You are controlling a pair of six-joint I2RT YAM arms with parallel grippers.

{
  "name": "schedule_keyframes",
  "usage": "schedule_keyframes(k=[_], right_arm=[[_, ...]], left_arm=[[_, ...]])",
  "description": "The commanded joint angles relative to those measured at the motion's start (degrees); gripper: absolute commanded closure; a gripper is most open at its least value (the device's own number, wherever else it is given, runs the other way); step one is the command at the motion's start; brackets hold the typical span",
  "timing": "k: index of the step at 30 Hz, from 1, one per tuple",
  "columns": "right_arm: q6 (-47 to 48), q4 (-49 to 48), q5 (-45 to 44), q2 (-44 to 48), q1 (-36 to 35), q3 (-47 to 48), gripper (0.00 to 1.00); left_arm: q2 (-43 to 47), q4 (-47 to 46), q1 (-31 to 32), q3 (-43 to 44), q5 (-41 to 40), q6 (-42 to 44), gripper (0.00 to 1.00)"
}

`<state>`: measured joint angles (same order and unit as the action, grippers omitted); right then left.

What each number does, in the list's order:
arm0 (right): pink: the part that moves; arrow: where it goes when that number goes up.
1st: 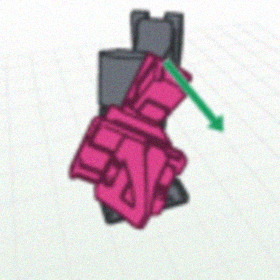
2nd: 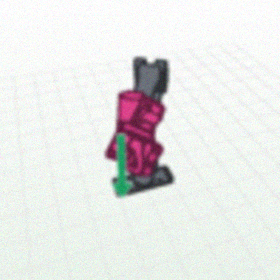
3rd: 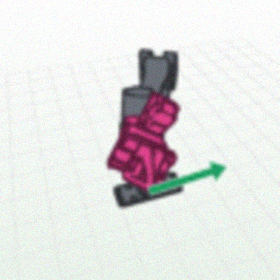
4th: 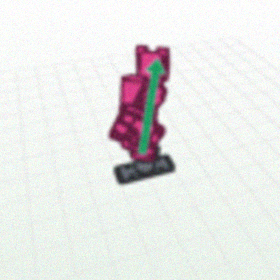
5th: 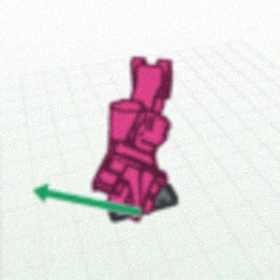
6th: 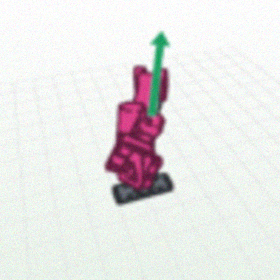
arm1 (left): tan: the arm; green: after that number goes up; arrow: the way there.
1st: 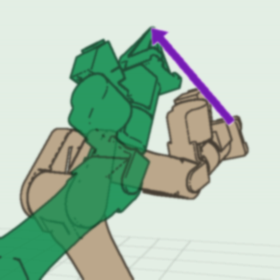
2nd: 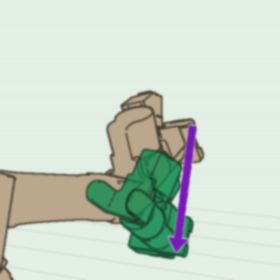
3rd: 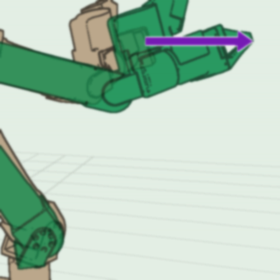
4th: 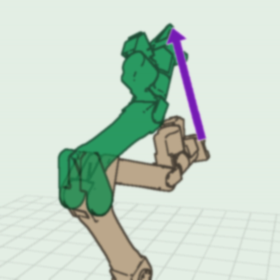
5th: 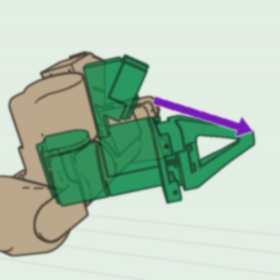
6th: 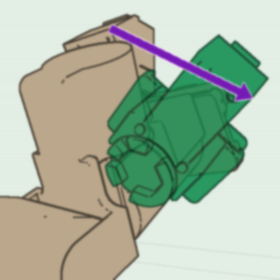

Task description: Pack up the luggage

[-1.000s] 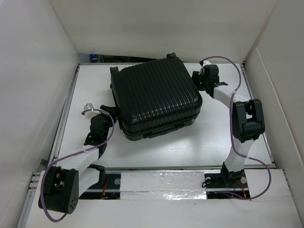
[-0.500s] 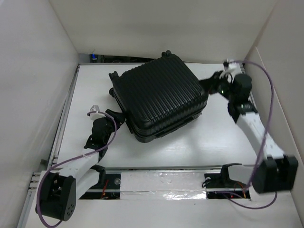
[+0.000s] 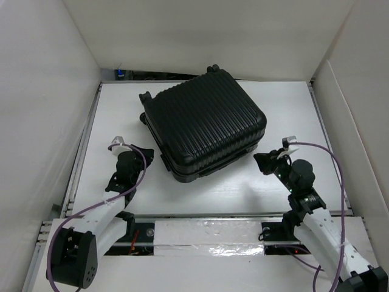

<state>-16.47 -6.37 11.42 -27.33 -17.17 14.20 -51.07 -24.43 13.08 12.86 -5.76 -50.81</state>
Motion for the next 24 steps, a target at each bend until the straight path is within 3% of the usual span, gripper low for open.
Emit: schedule_keyframes(k=[1, 5, 10, 17, 24], right_arm=[[-0.32, -1.18, -5.27, -4.90, 1.88, 1.97, 0.74], [1.96, -8.81, -3.95, -11.75, 4.24, 2.07, 0.66], [6.53, -11.82, -1.14, -21.08, 6.62, 6.01, 0.65], [8.47, -19.82, 5.01, -26.10, 10.83, 6.46, 0.57], [10.14, -22.89, 13.28, -35.15, 13.47, 10.32, 0.57]], left_arm=[[2.81, 1.22, 1.15, -0.29, 2.50, 2.29, 0.87], [4.22, 2.27, 2.30, -1.44, 7.93, 3.17, 0.86], [3.61, 3.42, 3.79, -1.61, 13.40, 3.35, 0.70], [1.68, 2.81, 6.34, -1.52, 15.86, 3.43, 0.58], [1.32, 1.22, 6.87, -1.79, 16.22, 3.43, 0.57]])
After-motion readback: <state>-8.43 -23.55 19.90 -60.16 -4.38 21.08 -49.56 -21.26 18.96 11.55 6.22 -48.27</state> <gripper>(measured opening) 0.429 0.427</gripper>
